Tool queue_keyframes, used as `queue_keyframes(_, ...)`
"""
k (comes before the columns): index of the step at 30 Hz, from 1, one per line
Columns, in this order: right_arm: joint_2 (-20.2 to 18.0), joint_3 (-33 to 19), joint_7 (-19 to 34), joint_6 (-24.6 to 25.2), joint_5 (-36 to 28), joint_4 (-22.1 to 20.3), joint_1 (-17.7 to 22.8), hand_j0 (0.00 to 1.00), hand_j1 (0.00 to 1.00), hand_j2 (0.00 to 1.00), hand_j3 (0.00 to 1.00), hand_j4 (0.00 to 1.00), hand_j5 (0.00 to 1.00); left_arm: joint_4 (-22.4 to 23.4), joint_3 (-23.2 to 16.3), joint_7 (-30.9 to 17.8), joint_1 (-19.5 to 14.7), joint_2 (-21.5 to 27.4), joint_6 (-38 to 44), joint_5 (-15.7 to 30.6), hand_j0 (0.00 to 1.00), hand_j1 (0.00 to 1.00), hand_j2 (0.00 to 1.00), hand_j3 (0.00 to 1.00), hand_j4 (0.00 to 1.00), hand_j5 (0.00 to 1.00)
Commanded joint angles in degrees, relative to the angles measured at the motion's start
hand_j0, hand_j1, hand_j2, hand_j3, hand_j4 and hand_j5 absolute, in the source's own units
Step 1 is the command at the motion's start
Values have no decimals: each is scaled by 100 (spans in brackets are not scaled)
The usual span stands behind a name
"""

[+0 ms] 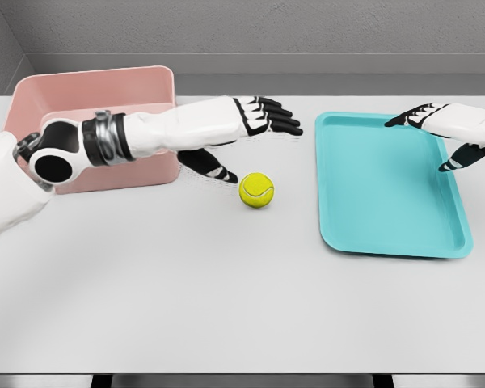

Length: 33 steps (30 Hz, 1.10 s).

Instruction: Put the tennis from the blue tray into the pink basket with both arms

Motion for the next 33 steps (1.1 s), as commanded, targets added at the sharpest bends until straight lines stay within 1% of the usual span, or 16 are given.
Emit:
queue_keyframes(1, 8, -8, -2, 16, -33, -9, 0, 100, 100, 100, 100, 100, 100, 365, -660, 1, -9, 30, 4, 440, 100, 100, 100, 100, 100, 100)
queue_keyframes(7, 8, -8, -11, 16, -41, -9, 26, 100, 100, 100, 100, 100, 100, 1015, -1381, -16, -325, 74, 4, 1143, 100, 100, 100, 100, 100, 100)
queue_keyframes(9, 8, -8, -11, 16, -33, 0, 26, 100, 100, 100, 100, 100, 100, 1156, -1390, -86, -334, 74, 4, 1232, 100, 100, 100, 100, 100, 100)
queue_keyframes(11, 17, -8, -11, 16, -33, 0, 26, 100, 100, 100, 100, 100, 100, 1226, -1381, -438, -334, 74, 4, 1337, 100, 100, 100, 100, 100, 100)
queue_keyframes(13, -18, -8, -11, 16, -33, -9, 35, 100, 100, 100, 100, 100, 100, 1358, -1372, -456, -343, 74, 4, 1381, 100, 100, 100, 100, 100, 100)
queue_keyframes(15, -27, -8, -11, 16, -33, -9, 44, 100, 100, 100, 100, 100, 100, 1490, -1364, -693, -352, 13, 4, 1416, 100, 100, 100, 100, 100, 100)
queue_keyframes(17, -36, -8, -11, 16, -33, -18, 79, 100, 100, 100, 100, 100, 100, 1508, -1355, -719, -378, -31, 4, 1513, 100, 100, 100, 100, 100, 100)
queue_keyframes(19, -45, -8, -2, 16, -33, -26, 79, 100, 100, 100, 100, 100, 100, 1727, -1293, -719, -378, -242, 4, 1513, 100, 100, 100, 100, 100, 100)
queue_keyframes(21, -54, -8, 70, 16, -33, -26, 79, 100, 100, 100, 100, 100, 100, 1780, -1276, -719, -387, -339, 4, 1601, 100, 100, 100, 100, 100, 100)
queue_keyframes(22, -19, -113, 70, 16, -33, -26, 79, 100, 100, 100, 100, 100, 100, 1780, -1267, -719, -378, -400, 4, 1609, 100, 100, 100, 100, 100, 100)
queue_keyframes(23, 26, -500, 70, 16, -33, -26, 316, 100, 100, 100, 100, 100, 100, 1780, -1267, -719, -369, -436, 4, 1618, 100, 100, 100, 100, 100, 100)
queue_keyframes(24, 43, -676, 70, 16, -33, -44, 439, 100, 100, 100, 100, 100, 100, 1780, -1267, -711, -369, -445, 4, 1618, 100, 100, 100, 100, 100, 100)
queue_keyframes(27, 26, -668, 70, 16, -33, -35, 448, 100, 100, 100, 100, 100, 100, 1850, -1267, -710, -352, -594, 4, 1601, 100, 100, 100, 100, 100, 100)
queue_keyframes(33, -1, -659, 70, 16, -33, -79, 448, 100, 100, 100, 100, 100, 100, 1868, -1276, -675, -343, -638, 4, 1548, 100, 100, 100, 100, 100, 100)
